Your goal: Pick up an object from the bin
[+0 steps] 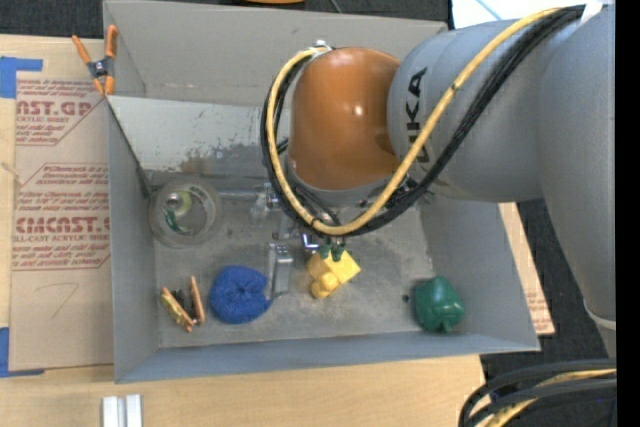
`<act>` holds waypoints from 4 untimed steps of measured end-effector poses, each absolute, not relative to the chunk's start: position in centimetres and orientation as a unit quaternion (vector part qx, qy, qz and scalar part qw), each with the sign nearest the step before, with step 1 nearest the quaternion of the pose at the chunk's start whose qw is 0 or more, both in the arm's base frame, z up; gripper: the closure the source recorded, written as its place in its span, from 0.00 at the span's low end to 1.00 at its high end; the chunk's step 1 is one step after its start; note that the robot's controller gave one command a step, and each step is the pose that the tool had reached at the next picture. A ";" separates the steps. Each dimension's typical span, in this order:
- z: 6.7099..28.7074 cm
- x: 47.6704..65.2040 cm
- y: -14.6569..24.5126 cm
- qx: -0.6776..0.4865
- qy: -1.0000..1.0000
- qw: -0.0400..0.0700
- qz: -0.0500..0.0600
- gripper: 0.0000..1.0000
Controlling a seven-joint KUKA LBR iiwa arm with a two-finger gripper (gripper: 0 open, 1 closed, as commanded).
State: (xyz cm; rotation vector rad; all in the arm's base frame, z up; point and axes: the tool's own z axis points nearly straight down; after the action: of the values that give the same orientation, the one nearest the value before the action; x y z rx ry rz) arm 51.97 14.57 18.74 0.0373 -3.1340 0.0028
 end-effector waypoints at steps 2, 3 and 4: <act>12.6 51.6 10.7 0.053 -0.999 -0.003 -0.003 0.00; 16.2 51.6 4.3 -0.090 -0.996 -0.008 -0.004 0.00; 7.3 53.5 16.4 0.130 -0.991 -0.002 -0.005 1.00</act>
Offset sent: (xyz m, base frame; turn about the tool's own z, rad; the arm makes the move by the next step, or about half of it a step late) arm -0.0114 -0.0257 -0.0792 -0.1079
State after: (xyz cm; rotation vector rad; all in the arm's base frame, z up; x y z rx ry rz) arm 53.49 16.45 7.31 0.4106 -3.1194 -0.0165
